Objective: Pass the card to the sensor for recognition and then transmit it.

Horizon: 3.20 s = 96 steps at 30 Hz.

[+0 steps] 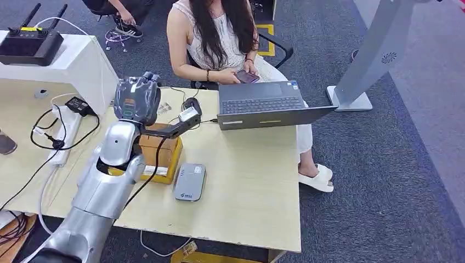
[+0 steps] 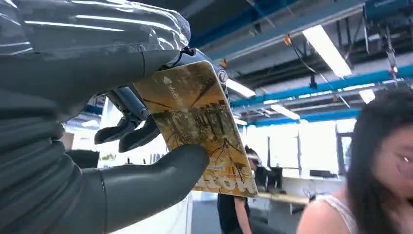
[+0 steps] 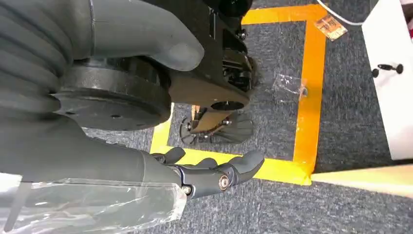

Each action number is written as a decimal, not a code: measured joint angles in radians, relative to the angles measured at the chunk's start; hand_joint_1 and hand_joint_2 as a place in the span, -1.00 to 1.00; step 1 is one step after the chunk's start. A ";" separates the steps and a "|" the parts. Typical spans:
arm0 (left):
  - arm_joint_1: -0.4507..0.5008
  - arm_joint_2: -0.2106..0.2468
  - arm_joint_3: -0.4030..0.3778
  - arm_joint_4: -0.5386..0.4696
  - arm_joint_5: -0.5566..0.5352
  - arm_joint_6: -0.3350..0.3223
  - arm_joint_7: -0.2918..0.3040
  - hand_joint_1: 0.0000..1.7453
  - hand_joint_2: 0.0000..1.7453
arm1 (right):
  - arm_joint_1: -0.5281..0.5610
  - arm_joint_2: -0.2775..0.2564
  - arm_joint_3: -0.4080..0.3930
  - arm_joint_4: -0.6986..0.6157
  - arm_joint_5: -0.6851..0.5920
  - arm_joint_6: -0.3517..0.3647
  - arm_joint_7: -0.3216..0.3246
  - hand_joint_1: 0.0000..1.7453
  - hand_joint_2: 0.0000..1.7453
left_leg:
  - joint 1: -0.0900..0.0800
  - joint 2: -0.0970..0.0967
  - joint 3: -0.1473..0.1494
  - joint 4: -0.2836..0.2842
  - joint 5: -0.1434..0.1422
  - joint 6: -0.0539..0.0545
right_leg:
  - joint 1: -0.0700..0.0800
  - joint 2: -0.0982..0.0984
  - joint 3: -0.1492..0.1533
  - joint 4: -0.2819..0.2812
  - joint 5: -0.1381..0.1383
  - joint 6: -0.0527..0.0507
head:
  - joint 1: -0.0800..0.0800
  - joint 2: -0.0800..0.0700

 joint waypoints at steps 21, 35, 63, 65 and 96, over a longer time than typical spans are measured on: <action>-0.110 0.063 0.041 0.184 -0.018 0.003 0.063 1.00 1.00 | -0.007 -0.008 0.000 0.000 0.008 0.020 0.020 -1.00 1.00 | 0.000 0.000 -0.001 0.000 0.000 -0.001 | 0.000 0.001 -0.001 0.000 0.000 0.000 | 0.000 0.000; -0.108 0.076 0.061 0.232 -0.017 0.015 0.045 -1.00 1.00 | -0.008 -0.012 0.000 0.000 0.011 0.017 0.020 -1.00 1.00 | 0.000 0.000 -0.001 0.000 0.000 -0.001 | 0.000 0.000 -0.001 0.000 0.000 0.000 | 0.000 0.000; 0.419 0.023 0.020 -0.348 0.155 -0.012 -0.145 -1.00 1.00 | 0.025 -0.015 -0.050 -0.002 -0.065 -0.009 -0.034 -1.00 1.00 | 0.000 0.001 -0.002 0.000 -0.004 0.001 | 0.000 0.002 -0.002 -0.001 -0.002 0.001 | 0.000 0.000; 0.473 0.042 0.010 -0.393 0.182 -0.038 -0.143 -1.00 1.00 | 0.028 -0.017 -0.061 -0.004 -0.071 -0.003 -0.036 -1.00 1.00 | 0.000 0.002 -0.002 0.000 -0.004 0.000 | 0.000 0.002 -0.003 -0.001 -0.002 0.001 | 0.000 0.000; 0.521 0.167 0.055 -0.231 0.239 -0.191 -0.050 -1.00 1.00 | 0.028 -0.027 -0.096 -0.010 -0.008 -0.002 -0.013 -1.00 1.00 | 0.000 0.001 -0.002 -0.001 -0.003 -0.001 | 0.000 0.002 -0.003 -0.001 -0.002 0.001 | 0.000 0.000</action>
